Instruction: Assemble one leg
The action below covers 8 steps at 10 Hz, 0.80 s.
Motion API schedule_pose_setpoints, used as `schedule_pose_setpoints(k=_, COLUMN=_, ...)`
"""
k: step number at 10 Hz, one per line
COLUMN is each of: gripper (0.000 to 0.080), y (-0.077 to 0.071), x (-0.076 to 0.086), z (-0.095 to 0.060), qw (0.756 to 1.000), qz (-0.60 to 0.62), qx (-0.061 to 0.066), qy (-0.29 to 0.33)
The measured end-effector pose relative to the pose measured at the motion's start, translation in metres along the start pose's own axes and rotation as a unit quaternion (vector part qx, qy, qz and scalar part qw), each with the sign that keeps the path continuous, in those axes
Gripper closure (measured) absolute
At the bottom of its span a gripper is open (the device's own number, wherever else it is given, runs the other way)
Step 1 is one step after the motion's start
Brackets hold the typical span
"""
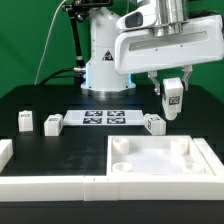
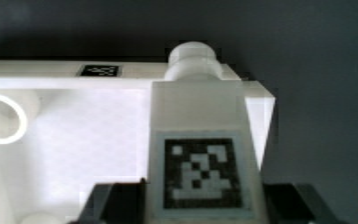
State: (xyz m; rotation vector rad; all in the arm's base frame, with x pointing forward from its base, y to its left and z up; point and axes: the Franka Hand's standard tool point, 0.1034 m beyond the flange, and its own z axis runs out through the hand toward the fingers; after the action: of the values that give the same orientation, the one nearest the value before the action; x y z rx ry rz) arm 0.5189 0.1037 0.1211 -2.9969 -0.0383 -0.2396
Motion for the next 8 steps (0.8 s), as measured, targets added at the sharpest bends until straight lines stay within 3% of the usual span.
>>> schedule_pose_setpoints(k=2, gripper=0.0507, y=0.000, x=0.038, z=0.005, qw=1.000, qz=-0.006, qx=0.003, qy=0.017)
schedule_pose_setpoints(k=4, gripper=0.0507, y=0.005, x=0.060, z=0.012, qw=0.999, qz=-0.022, qx=0.004, qy=0.023)
schedule_pose_setpoints(k=5, gripper=0.0507, y=0.009, x=0.068, z=0.014, qw=0.999, qz=-0.028, qx=0.004, qy=0.026)
schedule_pose_setpoints(k=8, gripper=0.0507, y=0.009, x=0.066, z=0.015, qw=0.998, qz=-0.030, qx=0.000, qy=0.051)
